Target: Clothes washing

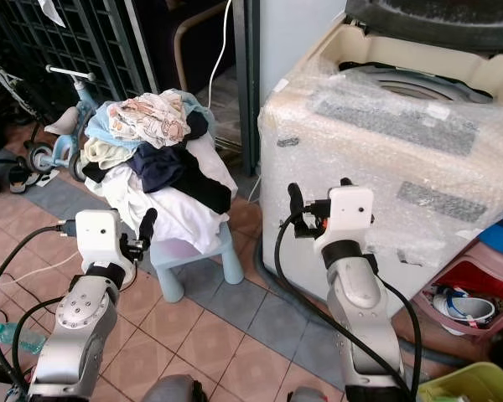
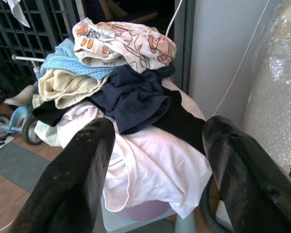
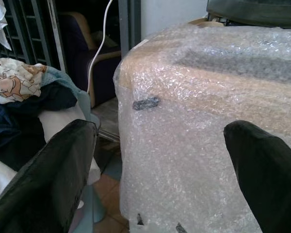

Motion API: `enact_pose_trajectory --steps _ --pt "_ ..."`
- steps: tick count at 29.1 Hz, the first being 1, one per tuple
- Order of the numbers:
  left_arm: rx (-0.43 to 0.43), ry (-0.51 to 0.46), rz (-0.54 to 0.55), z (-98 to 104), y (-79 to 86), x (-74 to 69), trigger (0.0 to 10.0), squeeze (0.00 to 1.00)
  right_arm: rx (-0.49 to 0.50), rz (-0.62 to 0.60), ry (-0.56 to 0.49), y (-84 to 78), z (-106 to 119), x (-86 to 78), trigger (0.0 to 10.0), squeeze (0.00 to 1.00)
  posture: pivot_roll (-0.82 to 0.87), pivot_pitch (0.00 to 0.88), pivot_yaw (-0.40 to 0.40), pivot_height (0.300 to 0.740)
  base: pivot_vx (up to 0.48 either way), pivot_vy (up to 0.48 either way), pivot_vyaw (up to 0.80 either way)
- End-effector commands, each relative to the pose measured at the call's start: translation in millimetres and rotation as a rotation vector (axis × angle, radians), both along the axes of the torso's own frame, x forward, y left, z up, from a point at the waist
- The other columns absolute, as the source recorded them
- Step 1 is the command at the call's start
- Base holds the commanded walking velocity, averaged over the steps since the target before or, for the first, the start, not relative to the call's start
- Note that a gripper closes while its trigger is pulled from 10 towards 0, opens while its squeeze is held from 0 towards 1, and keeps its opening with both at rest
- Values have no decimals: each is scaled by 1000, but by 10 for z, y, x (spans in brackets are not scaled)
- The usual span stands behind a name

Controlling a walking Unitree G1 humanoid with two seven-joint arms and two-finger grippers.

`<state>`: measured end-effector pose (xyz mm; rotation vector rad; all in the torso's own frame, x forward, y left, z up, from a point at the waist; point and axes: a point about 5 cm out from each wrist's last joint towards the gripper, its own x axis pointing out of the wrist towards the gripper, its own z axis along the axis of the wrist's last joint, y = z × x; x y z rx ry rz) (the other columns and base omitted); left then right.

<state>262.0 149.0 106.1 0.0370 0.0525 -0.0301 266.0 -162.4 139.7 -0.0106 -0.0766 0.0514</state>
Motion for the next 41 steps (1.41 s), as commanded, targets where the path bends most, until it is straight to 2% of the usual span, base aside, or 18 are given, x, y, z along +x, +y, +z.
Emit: enact_pose_trajectory --steps 1,8,10,13,15,18,19,33,38,41 --pt "24 23 34 -41 84 -13 10000 0 13 23 -13 72 25 22 10000 0 -15 70 35 740 0 480 0" --pt "35 5 33 -33 69 -10 10000 0 14 33 -14 114 21 13 10000 0 -17 67 33 740 0 480 0" --pt "65 -4 39 -23 73 -14 10000 0 14 32 -13 104 17 5 10000 0 -17 69 33 740 0 0 0" --pt "48 -5 16 -29 65 -20 10000 0 15 39 -3 97 -6 -12 10000 0 -20 69 31 740 0 0 0" --pt "47 -9 3 -27 55 -21 10000 0 -20 57 -14 117 12 -8 10000 0 -20 67 31 740 0 0 0" --pt "41 -20 -4 -14 36 -24 10000 0 -48 93 -39 149 44 -10 10000 0 -21 64 28 740 0 0 769" --pt "41 -24 -9 -9 28 -24 10000 0 -30 91 -35 154 42 -3 10000 0 -19 64 27 740 0 0 781" --pt "37 -28 -3 -19 35 -35 10000 0 -45 102 -36 169 36 16 10000 0 -26 74 26 740 405 0 117" --pt "36 -27 -12 -25 9 -23 10000 0 -113 146 -79 226 88 34 10000 0 -26 83 23 740 480 0 550" --pt "33 -29 -3 -21 16 -17 10000 0 -86 147 -74 239 98 59 10000 0 -23 76 21 740 480 0 456"
